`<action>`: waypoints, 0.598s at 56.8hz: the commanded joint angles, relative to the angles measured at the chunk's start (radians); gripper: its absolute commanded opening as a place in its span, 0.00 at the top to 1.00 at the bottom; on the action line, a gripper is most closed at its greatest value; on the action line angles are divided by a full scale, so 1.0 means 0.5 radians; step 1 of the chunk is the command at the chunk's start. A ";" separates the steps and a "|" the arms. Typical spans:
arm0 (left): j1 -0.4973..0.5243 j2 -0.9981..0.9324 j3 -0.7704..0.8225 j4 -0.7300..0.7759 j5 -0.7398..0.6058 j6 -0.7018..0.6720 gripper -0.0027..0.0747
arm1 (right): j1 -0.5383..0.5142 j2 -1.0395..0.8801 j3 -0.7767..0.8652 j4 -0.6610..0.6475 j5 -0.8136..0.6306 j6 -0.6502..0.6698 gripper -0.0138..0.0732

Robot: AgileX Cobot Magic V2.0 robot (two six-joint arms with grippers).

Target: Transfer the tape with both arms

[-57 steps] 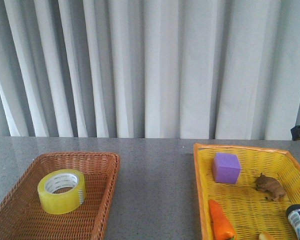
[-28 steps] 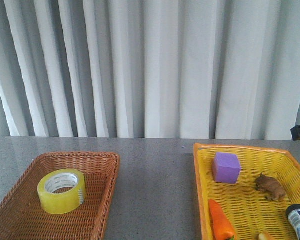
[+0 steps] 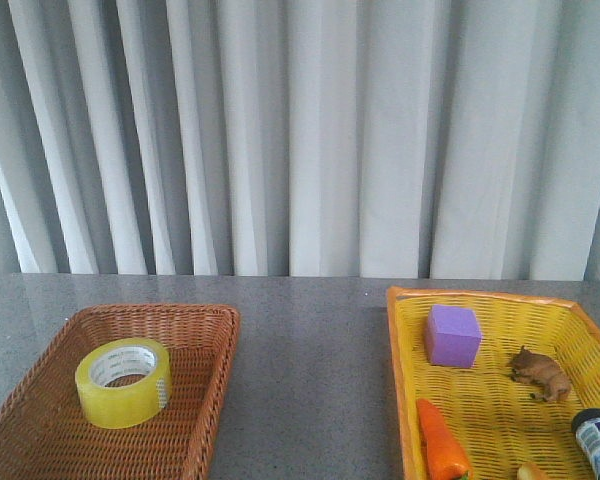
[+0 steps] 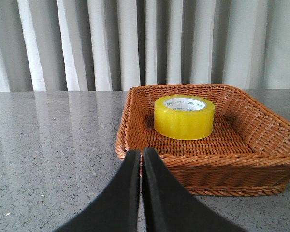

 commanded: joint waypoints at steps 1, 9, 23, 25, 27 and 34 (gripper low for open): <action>0.001 -0.033 -0.014 -0.021 -0.156 -0.015 0.97 | -0.011 -0.306 0.302 -0.034 -0.458 -0.016 0.85; 0.001 -0.033 -0.014 -0.021 -0.157 -0.015 0.97 | -0.011 -0.725 0.855 -0.030 -0.867 -0.002 0.85; 0.001 -0.033 -0.014 -0.021 -0.155 -0.015 0.97 | -0.011 -1.450 1.683 -0.033 -1.160 -0.002 0.85; 0.001 -0.033 -0.014 -0.021 -0.155 -0.015 0.97 | -0.011 -1.544 1.788 -0.029 -1.225 -0.002 0.85; 0.001 -0.033 -0.014 -0.021 -0.155 -0.015 0.97 | -0.011 -1.635 1.889 -0.017 -1.301 -0.002 0.85; 0.001 -0.033 -0.014 -0.021 -0.155 -0.015 0.97 | -0.011 -1.930 2.219 0.038 -1.581 -0.002 0.85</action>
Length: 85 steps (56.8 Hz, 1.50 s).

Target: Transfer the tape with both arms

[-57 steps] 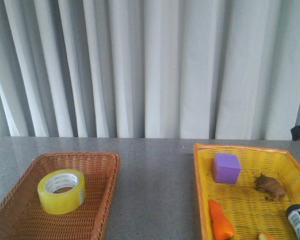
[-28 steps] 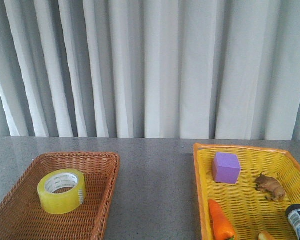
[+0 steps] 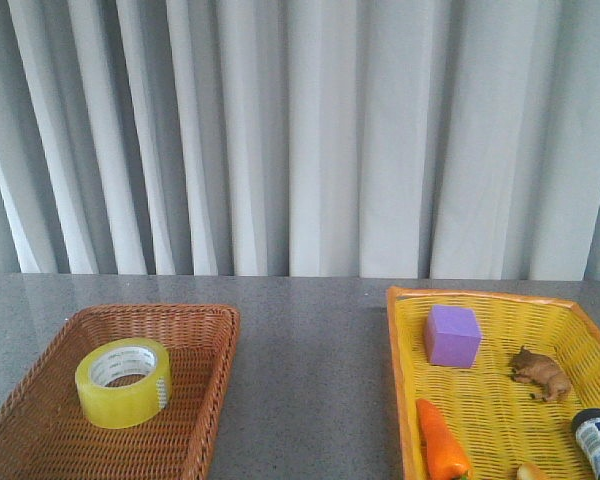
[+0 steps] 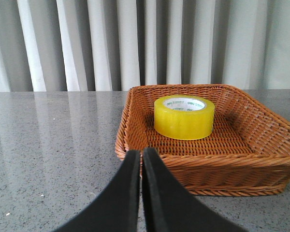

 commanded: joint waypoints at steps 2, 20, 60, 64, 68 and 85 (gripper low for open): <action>0.001 -0.033 -0.014 -0.021 -0.155 -0.015 0.97 | -0.011 -0.229 0.205 0.030 -0.413 -0.007 0.85; 0.001 -0.033 -0.014 -0.021 -0.155 -0.015 0.97 | -0.011 -0.556 0.398 0.006 -0.206 0.100 0.85; 0.001 -0.033 -0.014 -0.021 -0.155 -0.015 0.97 | 0.052 -0.726 0.400 0.004 -0.079 0.114 0.85; 0.001 -0.033 -0.014 -0.021 -0.155 -0.015 0.97 | 0.099 -0.726 0.400 0.000 -0.084 0.114 0.85; 0.001 -0.033 -0.014 -0.021 -0.155 -0.015 0.97 | 0.104 -0.724 0.400 -0.008 -0.129 0.112 0.85; 0.001 -0.033 -0.014 -0.021 -0.155 -0.015 0.97 | 0.104 -0.724 0.400 -0.015 -0.213 0.112 0.85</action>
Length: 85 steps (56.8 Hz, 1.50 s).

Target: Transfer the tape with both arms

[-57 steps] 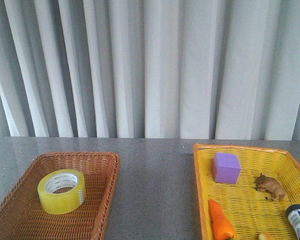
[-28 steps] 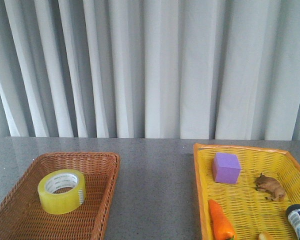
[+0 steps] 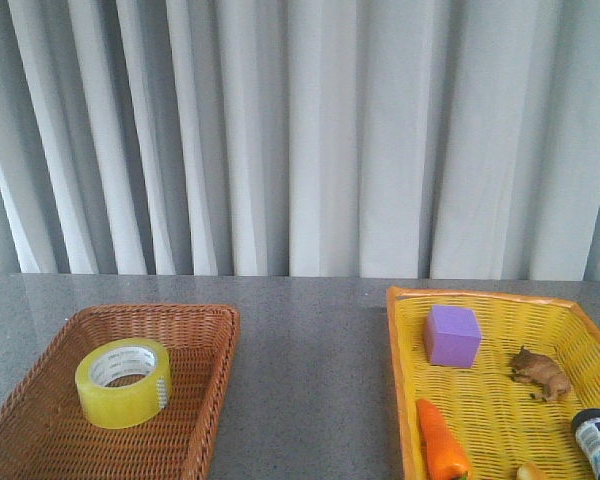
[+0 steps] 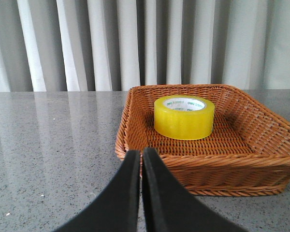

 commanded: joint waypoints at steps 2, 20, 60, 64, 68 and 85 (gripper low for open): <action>0.001 -0.033 -0.014 -0.021 -0.155 -0.015 0.97 | 0.002 -0.018 0.009 -0.021 -0.165 -0.007 0.85; 0.001 -0.033 -0.014 -0.021 -0.155 -0.015 0.97 | 0.004 -0.018 0.009 -0.021 -0.155 -0.007 0.85; 0.001 -0.033 -0.014 -0.021 -0.155 -0.015 0.97 | 0.004 -0.016 0.009 -0.021 -0.121 -0.007 0.85; 0.001 -0.033 -0.014 -0.021 -0.155 -0.015 0.97 | 0.004 -0.016 0.009 -0.021 -0.108 -0.007 0.85; 0.001 -0.033 -0.014 -0.021 -0.155 -0.015 0.97 | 0.004 -0.016 0.009 -0.021 -0.108 -0.007 0.85; 0.001 -0.033 -0.014 -0.021 -0.155 -0.015 0.97 | 0.004 -0.016 0.009 -0.021 -0.108 -0.007 0.85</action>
